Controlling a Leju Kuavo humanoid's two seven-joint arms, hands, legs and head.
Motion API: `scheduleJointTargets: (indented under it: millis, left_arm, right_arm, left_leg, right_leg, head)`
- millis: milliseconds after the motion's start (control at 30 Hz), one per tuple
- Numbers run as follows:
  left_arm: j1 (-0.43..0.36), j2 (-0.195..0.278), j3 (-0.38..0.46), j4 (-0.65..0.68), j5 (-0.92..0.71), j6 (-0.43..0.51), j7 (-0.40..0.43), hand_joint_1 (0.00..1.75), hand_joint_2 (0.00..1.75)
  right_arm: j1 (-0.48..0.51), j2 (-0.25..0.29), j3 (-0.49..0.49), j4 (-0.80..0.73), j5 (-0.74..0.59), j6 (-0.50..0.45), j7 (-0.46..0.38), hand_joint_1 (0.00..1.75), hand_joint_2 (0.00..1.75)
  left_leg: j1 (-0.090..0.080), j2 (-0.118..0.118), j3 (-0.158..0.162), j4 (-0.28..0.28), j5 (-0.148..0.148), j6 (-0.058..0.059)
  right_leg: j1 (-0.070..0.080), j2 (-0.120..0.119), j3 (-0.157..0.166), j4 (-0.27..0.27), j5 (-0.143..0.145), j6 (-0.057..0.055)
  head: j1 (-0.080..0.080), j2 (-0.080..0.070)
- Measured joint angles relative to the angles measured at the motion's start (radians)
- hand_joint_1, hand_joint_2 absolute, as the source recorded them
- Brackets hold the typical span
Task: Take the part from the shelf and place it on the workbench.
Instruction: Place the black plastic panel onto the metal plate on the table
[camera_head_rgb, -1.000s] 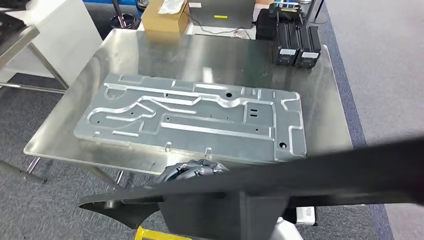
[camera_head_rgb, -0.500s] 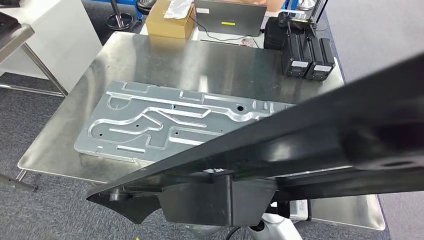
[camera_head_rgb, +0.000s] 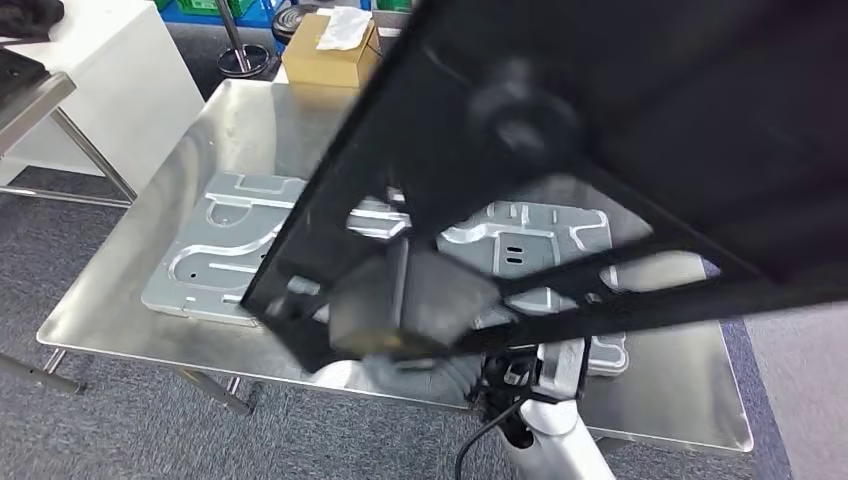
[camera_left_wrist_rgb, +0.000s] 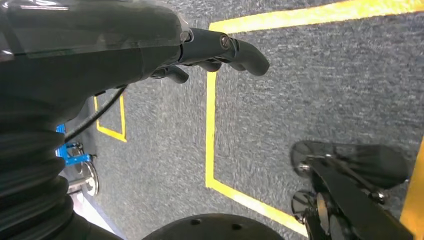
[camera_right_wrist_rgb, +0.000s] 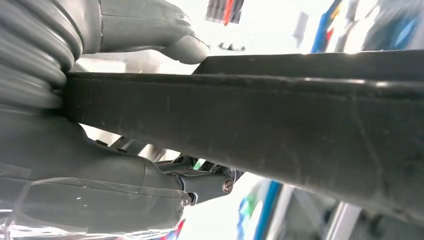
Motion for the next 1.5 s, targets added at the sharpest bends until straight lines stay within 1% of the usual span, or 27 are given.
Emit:
scheduleJointTargets:
  millis: [33,67,100,167,233,333,367,433,500,533,567,600,667,700,767,867,933,1000,1033,1067,1100,1167,1200,1267,1367,1433,1500]
  left_arm:
    - [0.002,0.0,0.0,0.0,0.001,-0.001,-0.001,0.0,1.75]
    - [0.004,0.0,0.0,0.0,0.003,-0.002,-0.002,0.0,1.75]
    - [0.005,0.0,0.0,0.0,0.005,-0.002,-0.002,0.0,1.75]
    - [0.005,-0.001,0.001,0.0,0.01,-0.004,-0.002,0.0,1.75]
    - [0.004,-0.004,0.002,0.0,0.013,-0.005,-0.002,0.0,1.75]
    - [0.005,-0.012,0.004,0.0,0.017,-0.005,-0.002,0.0,1.75]
    - [0.006,-0.015,0.004,0.0,0.017,-0.005,-0.003,0.0,1.75]
    - [0.004,-0.021,0.005,0.0,0.019,-0.005,-0.004,0.0,1.75]
    - [0.0,-0.025,0.006,0.0,0.021,-0.005,-0.005,0.0,1.75]
    - [-0.001,-0.027,0.006,0.0,0.021,-0.006,-0.006,0.0,1.75]
    - [-0.001,-0.029,0.006,0.0,0.022,-0.007,-0.007,0.0,1.75]
    - [0.0,-0.031,0.006,0.0,0.021,-0.008,-0.007,0.0,1.75]
    - [0.002,-0.036,0.007,0.0,0.021,-0.011,-0.008,0.0,1.75]
    - [0.001,-0.039,0.007,0.0,0.02,-0.012,-0.008,0.0,1.75]
    - [-0.002,-0.043,0.007,0.0,0.02,-0.016,-0.008,0.0,1.75]
    - [0.0,-0.045,0.007,0.0,0.021,-0.019,-0.006,0.0,1.75]
    - [0.001,-0.045,0.007,0.0,0.021,-0.021,-0.007,0.0,1.75]
    - [0.001,-0.045,0.006,0.0,0.021,-0.024,-0.009,0.0,1.75]
    - [0.001,-0.045,0.006,0.0,0.02,-0.026,-0.01,0.0,1.75]
    - [0.002,-0.045,0.006,0.0,0.02,-0.027,-0.012,0.0,1.75]
    - [0.002,-0.045,0.006,0.0,0.019,-0.028,-0.014,0.0,1.75]
    - [0.004,-0.045,0.006,0.0,0.017,-0.029,-0.017,0.0,1.75]
    - [0.004,-0.045,0.006,0.0,0.017,-0.029,-0.019,0.0,1.75]
    - [0.003,-0.045,0.006,0.0,0.017,-0.031,-0.026,0.0,1.75]
    - [0.003,-0.048,0.006,0.0,0.017,-0.035,-0.038,0.0,1.75]
    - [0.0,-0.053,0.006,0.0,0.017,-0.037,-0.045,0.0,1.75]
    - [-0.005,-0.057,0.006,0.0,0.017,-0.039,-0.051,0.0,1.75]
  right_arm:
    - [0.0,-0.004,-0.018,0.002,0.015,-0.025,0.007,1.75,1.75]
    - [0.0,-0.008,-0.038,0.004,0.032,-0.046,0.014,1.75,1.75]
    - [-0.001,-0.012,-0.059,0.005,0.051,-0.064,0.022,1.75,1.75]
    - [-0.009,-0.021,-0.108,0.006,0.101,-0.1,0.045,1.75,1.75]
    - [-0.031,-0.035,-0.155,0.009,0.158,-0.137,0.077,1.75,1.75]
    - [-0.072,-0.062,-0.215,0.022,0.212,-0.177,0.12,1.75,1.75]
    - [-0.09,-0.074,-0.231,0.03,0.228,-0.187,0.134,1.75,1.75]
    - [-0.144,-0.101,-0.261,0.062,0.28,-0.214,0.172,1.75,1.75]
    - [-0.212,-0.136,-0.294,0.12,0.345,-0.244,0.222,1.75,1.75]
    - [-0.246,-0.158,-0.307,0.155,0.374,-0.255,0.247,1.75,1.75]
    - [-0.28,-0.181,-0.315,0.195,0.397,-0.261,0.27,1.75,1.75]
    - [-0.317,-0.205,-0.319,0.238,0.416,-0.263,0.288,1.75,1.75]
    - [-0.399,-0.252,-0.318,0.326,0.446,-0.268,0.311,1.75,1.75]
    - [-0.44,-0.273,-0.317,0.37,0.463,-0.275,0.316,1.75,1.75]
    - [-0.515,-0.312,-0.309,0.458,0.516,-0.303,0.329,1.75,1.75]
    - [-0.591,-0.358,-0.288,0.567,0.588,-0.338,0.349,1.75,1.75]
    - [-0.638,-0.376,-0.268,0.623,0.635,-0.364,0.367,1.75,1.75]
    - [-0.685,-0.391,-0.241,0.684,0.687,-0.388,0.393,1.75,1.75]
    - [-0.705,-0.398,-0.228,0.713,0.711,-0.396,0.406,1.75,1.75]
    - [-0.725,-0.404,-0.216,0.744,0.735,-0.401,0.418,1.75,1.75]
    - [-0.744,-0.41,-0.204,0.773,0.756,-0.404,0.429,1.75,1.75]
    - [-0.784,-0.419,-0.179,0.831,0.789,-0.406,0.444,1.75,1.75]
    - [-0.804,-0.422,-0.167,0.858,0.799,-0.405,0.448,1.75,1.75]
    - [-0.837,-0.426,-0.143,0.913,0.817,-0.403,0.452,1.75,1.75]
    - [-0.866,-0.425,-0.112,0.987,0.837,-0.402,0.451,1.75,1.75]
    - [-0.879,-0.42,-0.093,1.03,0.847,-0.404,0.449,1.75,1.75]
    - [-0.89,-0.409,-0.075,1.074,0.858,-0.404,0.45,1.75,1.75]
  left_leg:
    - [0.003,0.0,-0.011,0.03,-0.007,-0.003]
    - [0.005,0.0,-0.004,0.023,0.008,-0.006]
    - [0.008,0.001,0.021,-0.024,0.039,-0.008]
    - [0.011,0.001,0.095,-0.163,0.098,-0.008]
    - [0.008,0.0,0.132,-0.236,0.111,0.001]
    - [0.007,-0.002,0.132,-0.248,0.106,0.023]
    - [0.009,-0.002,0.133,-0.252,0.108,0.029]
    - [0.01,0.001,0.132,-0.256,0.111,0.041]
    - [0.008,0.001,0.13,-0.256,0.111,0.048]
    - [0.007,0.0,0.13,-0.256,0.111,0.049]
    - [0.007,-0.002,0.131,-0.256,0.111,0.049]
    - [0.006,-0.003,0.133,-0.256,0.11,0.049]
    - [0.004,-0.005,0.136,-0.254,0.108,0.047]
    - [0.001,-0.005,0.133,-0.253,0.107,0.045]
    - [-0.001,-0.007,0.126,-0.251,0.109,0.038]
    - [-0.002,-0.007,0.117,-0.239,0.099,0.024]
    - [-0.002,-0.004,0.079,-0.157,0.055,0.017]
    - [0.0,-0.004,0.009,-0.021,0.002,0.013]
    - [0.0,-0.004,-0.018,0.025,-0.006,0.012]
    - [0.0,-0.003,-0.029,0.035,0.005,0.013]
    - [0.0,-0.003,-0.021,0.006,0.035,0.015]
    - [-0.003,-0.004,0.033,-0.126,0.112,0.027]
    - [-0.005,-0.004,0.059,-0.186,0.135,0.033]
    - [-0.01,-0.003,0.084,-0.24,0.142,0.039]
    - [-0.005,-0.002,0.092,-0.258,0.144,0.049]
    - [-0.001,-0.002,0.099,-0.27,0.149,0.058]
    - [-0.001,-0.003,0.101,-0.272,0.149,0.062]
  right_leg:
    - [0.0,-0.001,0.0,0.001,0.0,0.0]
    - [-0.001,-0.001,0.0,0.002,0.0,0.001]
    - [-0.002,0.0,0.001,0.004,-0.002,0.003]
    - [-0.002,0.001,0.0,0.01,-0.006,0.011]
    - [-0.001,0.002,-0.004,0.015,-0.01,0.022]
    - [0.0,0.001,-0.006,0.018,-0.012,0.039]
    - [-0.001,0.001,-0.012,0.032,-0.022,0.045]
    - [-0.003,0.001,-0.057,0.118,-0.067,0.054]
    - [-0.005,0.002,-0.128,0.247,-0.116,0.058]
    - [-0.006,0.002,-0.154,0.288,-0.12,0.059]
    - [-0.006,0.002,-0.162,0.29,-0.102,0.058]
    - [-0.006,0.002,-0.153,0.255,-0.067,0.055]
    - [-0.005,0.002,-0.103,0.124,0.016,0.047]
    - [-0.003,0.002,-0.083,0.069,0.037,0.044]
    - [0.002,0.002,-0.07,0.025,0.041,0.041]
    - [-0.004,0.0,-0.067,0.015,0.043,0.031]
    - [-0.008,0.0,-0.064,0.011,0.044,0.021]
    - [-0.006,0.002,-0.063,0.013,0.042,0.015]
    - [-0.005,0.003,-0.062,0.014,0.04,0.014]
    - [-0.004,0.003,-0.06,0.015,0.038,0.014]
    - [-0.002,0.004,-0.058,0.016,0.035,0.014]
    - [0.0,0.005,-0.051,0.018,0.029,0.017]
    - [0.002,0.005,-0.05,0.019,0.026,0.02]
    - [0.003,0.004,-0.051,0.019,0.024,0.028]
    - [0.001,0.003,-0.053,0.025,0.016,0.042]
    - [-0.001,0.003,-0.081,0.089,-0.022,0.05]
    - [-0.005,0.003,-0.146,0.216,-0.077,0.057]
  head:
    - [0.0,0.0]
    - [0.0,0.0]
    - [0.0,0.0]
    - [0.0,0.0]
    - [0.0,0.0]
    - [0.001,0.0]
    - [0.001,0.0]
    - [0.001,0.0]
    - [0.001,0.0]
    - [0.002,0.0]
    - [0.002,0.0]
    - [0.002,0.0]
    - [0.002,0.0]
    - [0.002,0.0]
    - [0.001,0.0]
    - [0.001,0.0]
    - [-0.001,0.0]
    - [-0.002,0.0]
    - [-0.002,0.0]
    - [-0.002,0.0]
    - [-0.002,0.0]
    - [-0.002,0.0]
    - [-0.002,0.0]
    - [-0.001,0.0]
    - [-0.001,0.0]
    - [0.0,0.0]
    - [0.0,0.0]
